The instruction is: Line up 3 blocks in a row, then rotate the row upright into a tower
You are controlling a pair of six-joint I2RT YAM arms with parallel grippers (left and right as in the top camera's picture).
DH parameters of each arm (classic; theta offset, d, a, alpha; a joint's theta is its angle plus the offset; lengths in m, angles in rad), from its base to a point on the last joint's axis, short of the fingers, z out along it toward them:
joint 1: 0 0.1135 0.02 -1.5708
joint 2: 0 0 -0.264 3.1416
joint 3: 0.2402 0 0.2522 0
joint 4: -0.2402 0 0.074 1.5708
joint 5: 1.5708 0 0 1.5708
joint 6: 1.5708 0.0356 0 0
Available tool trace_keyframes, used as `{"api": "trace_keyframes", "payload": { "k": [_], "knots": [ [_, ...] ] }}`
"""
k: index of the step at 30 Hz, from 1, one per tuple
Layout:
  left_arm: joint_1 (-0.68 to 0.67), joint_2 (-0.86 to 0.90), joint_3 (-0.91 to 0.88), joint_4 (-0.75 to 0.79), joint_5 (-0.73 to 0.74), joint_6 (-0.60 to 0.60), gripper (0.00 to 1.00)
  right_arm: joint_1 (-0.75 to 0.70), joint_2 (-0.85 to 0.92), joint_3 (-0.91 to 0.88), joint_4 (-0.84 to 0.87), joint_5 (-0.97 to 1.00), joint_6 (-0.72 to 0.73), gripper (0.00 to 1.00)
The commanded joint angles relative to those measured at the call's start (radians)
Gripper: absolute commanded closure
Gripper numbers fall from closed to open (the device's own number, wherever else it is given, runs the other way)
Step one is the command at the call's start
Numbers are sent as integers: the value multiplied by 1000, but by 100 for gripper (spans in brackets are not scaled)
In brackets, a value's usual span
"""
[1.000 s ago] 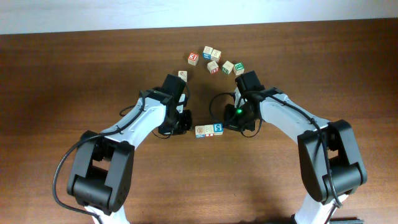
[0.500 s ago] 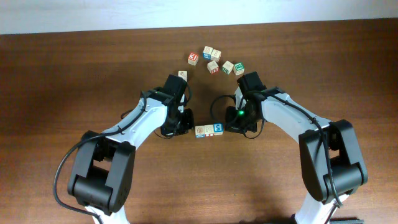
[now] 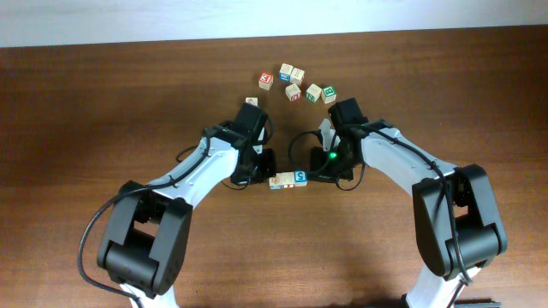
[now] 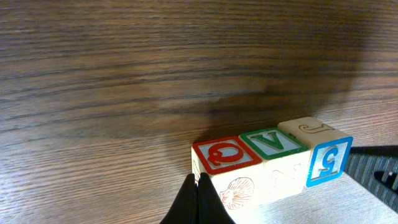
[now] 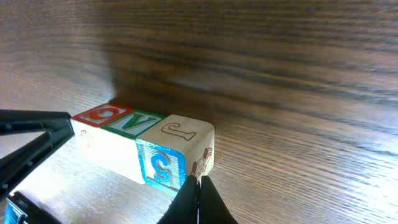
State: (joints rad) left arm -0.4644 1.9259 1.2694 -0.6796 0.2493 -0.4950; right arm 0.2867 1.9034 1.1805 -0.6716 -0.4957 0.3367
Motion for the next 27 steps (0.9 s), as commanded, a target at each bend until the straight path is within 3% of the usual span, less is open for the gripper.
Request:
{"api": "trace_keyframes", "payload": {
  "k": [1,27],
  "knots": [
    [-22,-27,-8,15,20,-5,100,2,17,-1,2,-24,-12,96],
    [-57,-27,-8,74,28,21,100,2,17,-1,16,-24,12,95]
  ]
}}
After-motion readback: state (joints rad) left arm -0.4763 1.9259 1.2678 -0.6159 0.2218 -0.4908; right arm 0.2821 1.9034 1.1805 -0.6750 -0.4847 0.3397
